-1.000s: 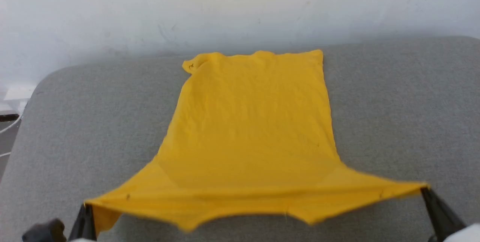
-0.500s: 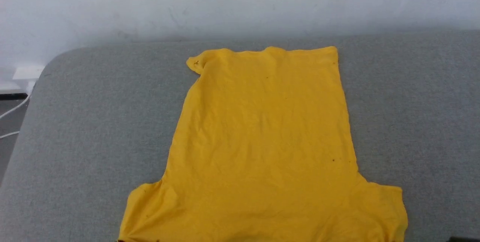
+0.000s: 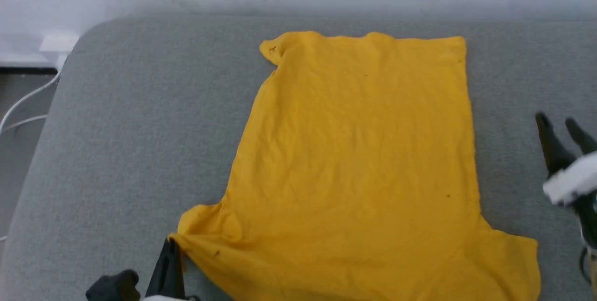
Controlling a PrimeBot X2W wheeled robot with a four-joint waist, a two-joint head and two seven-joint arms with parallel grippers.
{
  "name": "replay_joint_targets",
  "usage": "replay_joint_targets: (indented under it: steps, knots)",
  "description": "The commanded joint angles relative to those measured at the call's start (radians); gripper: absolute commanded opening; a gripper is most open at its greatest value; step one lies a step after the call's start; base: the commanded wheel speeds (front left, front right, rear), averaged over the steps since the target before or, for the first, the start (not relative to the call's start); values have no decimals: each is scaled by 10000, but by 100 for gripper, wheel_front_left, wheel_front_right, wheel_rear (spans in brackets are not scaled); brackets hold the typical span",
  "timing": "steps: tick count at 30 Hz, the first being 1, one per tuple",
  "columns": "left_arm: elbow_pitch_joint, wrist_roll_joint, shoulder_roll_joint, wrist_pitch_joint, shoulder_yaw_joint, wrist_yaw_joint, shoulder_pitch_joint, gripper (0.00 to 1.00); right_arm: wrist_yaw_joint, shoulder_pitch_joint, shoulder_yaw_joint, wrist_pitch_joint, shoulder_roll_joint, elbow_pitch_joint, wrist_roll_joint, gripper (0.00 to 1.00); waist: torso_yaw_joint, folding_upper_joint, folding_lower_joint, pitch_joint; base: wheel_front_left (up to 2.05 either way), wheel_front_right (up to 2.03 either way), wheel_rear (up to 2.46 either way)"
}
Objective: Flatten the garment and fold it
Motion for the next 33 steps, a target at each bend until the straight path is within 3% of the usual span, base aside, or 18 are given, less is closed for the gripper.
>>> replay_joint_targets:
  steps: [1, 9, 15, 21, 28, 29, 30, 31, 33]
  knots:
    - [-182, 176, -94, -190, -104, -85, -428, 0, -7, -1432, 230, 244, -230, 1120, -142, 100, 595, 0, -2, 702, 0, 0, 0]
    - [-614, 568, -426, -500, -826, -359, -1433, 0, -7, -5826, 626, 2694, -1024, 4751, -444, 100, 1538, 0, -2, 1932, 0, 0, 0]
    - [-636, 639, -770, -795, -1347, -679, -2005, 0, -7, -8203, 631, 4807, -1312, 6243, -932, 100, 2072, 0, -2, 2901, 0, 0, 0]
    - [-769, 799, -890, -1075, -1574, -825, -2370, 0, -7, -9471, 343, 5798, -1461, 7134, -2051, 100, 2399, 0, -2, 3583, 0, 0, 0]
    - [-1047, 958, -870, -1212, -1612, -785, -2446, 0, -7, -9709, -45, 7045, -1299, 8127, -2878, 100, 2474, 0, -2, 3883, 0, 0, 0]
    - [-1053, 960, -872, -1220, -1610, -777, -2450, 0, -7, -9695, -90, 7280, -1275, 8280, -2989, 41, 2465, 0, -2, 3883, 0, 0, 0]
    - [-1048, 961, -877, -1228, -1611, -770, -2461, 0, -7, -9700, -152, 7488, -1254, 8407, -3087, 19, 2461, 0, -2, 3882, 0, 0, 0]
    - [-1025, 963, -883, -1237, -1614, -766, -2477, 0, -7, -9690, -234, 7676, -1221, 8529, -3164, 0, 2461, 0, -2, 3852, 0, 0, 0]
    - [-973, 961, -890, -1256, -1623, -768, -2499, 0, -7, -9710, -367, 7860, -1156, 8637, -3302, 0, 2449, 0, -2, 3780, 0, 0, 0]
